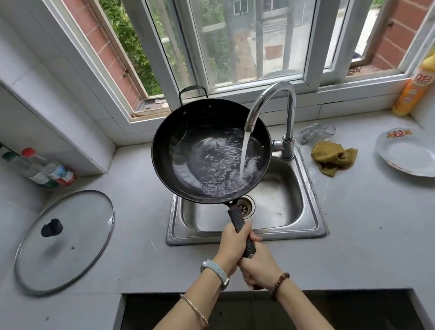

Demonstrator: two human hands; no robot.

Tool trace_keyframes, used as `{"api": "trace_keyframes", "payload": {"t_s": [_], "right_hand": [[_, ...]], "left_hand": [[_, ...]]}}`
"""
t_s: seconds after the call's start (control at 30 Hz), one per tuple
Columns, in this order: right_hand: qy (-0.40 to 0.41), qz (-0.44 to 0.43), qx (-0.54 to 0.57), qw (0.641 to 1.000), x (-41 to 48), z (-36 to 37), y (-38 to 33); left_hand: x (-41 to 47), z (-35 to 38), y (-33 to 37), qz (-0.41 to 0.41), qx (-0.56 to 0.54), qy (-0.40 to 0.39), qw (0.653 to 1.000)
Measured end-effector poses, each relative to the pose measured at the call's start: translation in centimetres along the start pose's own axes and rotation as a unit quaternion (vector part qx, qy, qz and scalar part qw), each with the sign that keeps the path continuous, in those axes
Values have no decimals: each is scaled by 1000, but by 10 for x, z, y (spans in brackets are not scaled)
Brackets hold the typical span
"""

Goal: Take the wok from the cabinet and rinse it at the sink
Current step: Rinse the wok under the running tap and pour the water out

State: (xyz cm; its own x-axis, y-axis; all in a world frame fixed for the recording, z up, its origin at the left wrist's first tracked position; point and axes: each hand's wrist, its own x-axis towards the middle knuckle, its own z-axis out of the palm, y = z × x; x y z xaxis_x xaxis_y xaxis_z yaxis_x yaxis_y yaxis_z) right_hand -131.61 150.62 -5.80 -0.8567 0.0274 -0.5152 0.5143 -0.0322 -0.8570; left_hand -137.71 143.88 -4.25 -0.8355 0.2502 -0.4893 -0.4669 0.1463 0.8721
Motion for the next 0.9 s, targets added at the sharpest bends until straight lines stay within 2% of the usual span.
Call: {"api": "trace_keyframes", "payload": {"t_s": [0.33,0.5,0.7,0.9], "right_hand": [[68,-30,-48,996,-6,4,-3],[93,-10,-67,993,-18,-8,-6],[109,10,-131,985,-28,-16,-14],[93,34,-90,991,-42,-14,-14]], "left_hand": [[1,3,3,11,-58,-57,997],[1,17,1,-6,-75,-87,993],[-5,28,0,-42,-165,-103,980],[-19,28,-4,-54,-158,-102,981]]}}
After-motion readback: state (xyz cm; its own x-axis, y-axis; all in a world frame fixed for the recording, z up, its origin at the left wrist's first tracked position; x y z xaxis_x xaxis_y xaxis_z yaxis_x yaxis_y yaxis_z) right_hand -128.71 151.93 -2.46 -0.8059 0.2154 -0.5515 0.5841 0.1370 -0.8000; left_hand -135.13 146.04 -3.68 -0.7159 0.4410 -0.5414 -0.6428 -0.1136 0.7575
